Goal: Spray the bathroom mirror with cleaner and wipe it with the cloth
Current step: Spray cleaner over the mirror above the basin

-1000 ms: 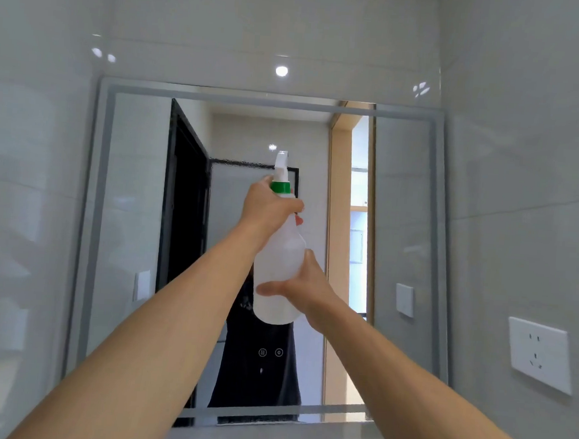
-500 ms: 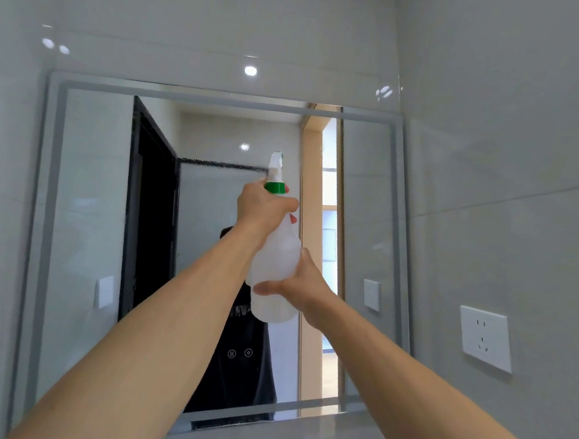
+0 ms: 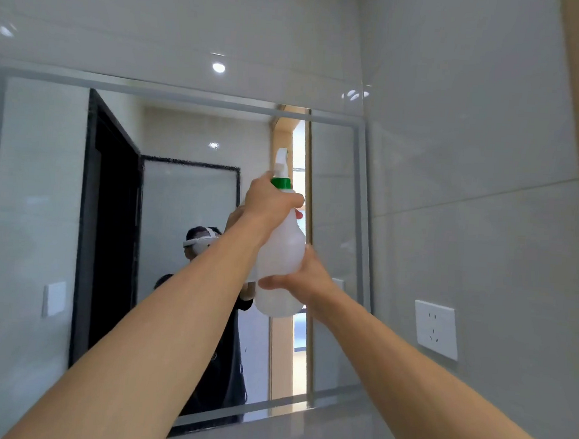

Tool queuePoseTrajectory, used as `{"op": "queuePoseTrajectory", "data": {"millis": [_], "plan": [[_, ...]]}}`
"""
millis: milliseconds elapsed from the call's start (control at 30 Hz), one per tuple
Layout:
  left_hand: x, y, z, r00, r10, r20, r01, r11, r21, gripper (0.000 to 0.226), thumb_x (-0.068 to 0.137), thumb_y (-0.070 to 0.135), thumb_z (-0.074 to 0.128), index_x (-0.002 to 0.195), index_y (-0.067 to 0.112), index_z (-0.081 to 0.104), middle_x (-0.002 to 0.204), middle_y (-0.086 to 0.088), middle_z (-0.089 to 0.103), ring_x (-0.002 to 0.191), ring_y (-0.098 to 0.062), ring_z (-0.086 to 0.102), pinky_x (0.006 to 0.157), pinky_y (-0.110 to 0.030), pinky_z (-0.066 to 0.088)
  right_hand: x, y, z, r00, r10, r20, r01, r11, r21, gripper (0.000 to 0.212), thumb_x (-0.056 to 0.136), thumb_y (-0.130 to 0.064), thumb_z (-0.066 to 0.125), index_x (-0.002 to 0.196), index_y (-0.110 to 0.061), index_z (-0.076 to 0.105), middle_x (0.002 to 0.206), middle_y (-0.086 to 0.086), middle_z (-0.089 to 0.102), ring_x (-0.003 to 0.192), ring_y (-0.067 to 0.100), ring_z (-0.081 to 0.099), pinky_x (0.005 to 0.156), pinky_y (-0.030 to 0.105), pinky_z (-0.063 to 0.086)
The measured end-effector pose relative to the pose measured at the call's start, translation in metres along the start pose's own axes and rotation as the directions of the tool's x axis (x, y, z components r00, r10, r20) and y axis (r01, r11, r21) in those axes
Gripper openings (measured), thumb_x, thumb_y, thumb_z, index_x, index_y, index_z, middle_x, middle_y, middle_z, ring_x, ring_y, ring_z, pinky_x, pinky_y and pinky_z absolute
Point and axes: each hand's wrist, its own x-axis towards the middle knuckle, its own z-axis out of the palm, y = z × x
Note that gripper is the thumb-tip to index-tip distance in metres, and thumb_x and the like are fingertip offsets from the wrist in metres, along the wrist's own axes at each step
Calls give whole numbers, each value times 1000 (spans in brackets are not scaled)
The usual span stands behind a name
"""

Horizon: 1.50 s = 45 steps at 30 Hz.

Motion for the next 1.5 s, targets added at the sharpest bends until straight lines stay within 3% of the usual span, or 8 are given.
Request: {"op": "queuePoseTrajectory", "data": {"millis": [167,367,533,833,1000,1133,1300,1500], "plan": [[-4,4,22,1000,3,-20,-3,1000,29,41,59,6,70,100,5,63,81,-10,63,81,-42,71,78,-54,60,-4,4,-22,1000,20,-1,-20,1000,16,90,49,-31,91,120,-35,36,108,-9,53,95,12,53,64,27,43],[-8,2,43,999,3,-37,-1,999,41,23,60,2,69,80,11,63,69,-6,65,64,-33,73,65,-42,60,-10,13,-34,999,24,-35,-24,1000,4,87,52,-27,91,119,-35,36,107,-8,53,97,12,53,69,29,44],[-9,1,52,996,-41,78,41,999,-3,34,68,-5,68,101,0,62,82,-8,61,55,-25,70,62,-38,59,-13,18,-43,994,69,-80,-71,997,-27,91,55,-29,92,125,-32,35,111,-5,52,104,20,53,81,38,49],[-15,-1,77,991,-36,129,39,999,-27,33,72,-2,70,99,11,58,86,-10,60,51,-19,69,49,-26,56,-22,27,-68,991,76,-114,-83,995,-51,92,54,-28,92,128,-32,38,114,-4,55,103,17,55,81,38,50],[-18,-12,91,992,-46,119,50,998,-28,36,73,1,71,103,16,57,93,-8,61,61,-22,69,63,-33,60,-29,36,-75,985,126,-117,-134,989,-60,89,56,-27,92,128,-30,39,113,-3,55,102,17,55,83,40,49],[-20,-20,93,991,-79,112,81,997,-11,38,72,2,73,105,16,59,94,-10,64,59,-19,69,56,-28,57,-33,42,-76,983,149,-107,-158,984,-81,89,58,-26,92,128,-30,38,115,-2,54,107,20,54,90,44,50],[-28,-34,95,988,-137,73,140,990,-34,30,68,1,74,92,14,62,99,-17,66,62,-27,72,65,-36,60,-38,54,-71,976,180,-119,-192,976,-106,89,59,-25,92,129,-28,37,116,0,53,109,22,54,93,45,50],[-37,-53,93,970,-190,154,201,978,-59,32,74,-1,73,100,14,60,97,-12,63,51,-16,69,74,-42,62,-45,68,-64,966,226,-127,-243,960,-140,88,60,-27,92,128,-30,37,117,-2,52,110,21,53,96,47,50]]}}
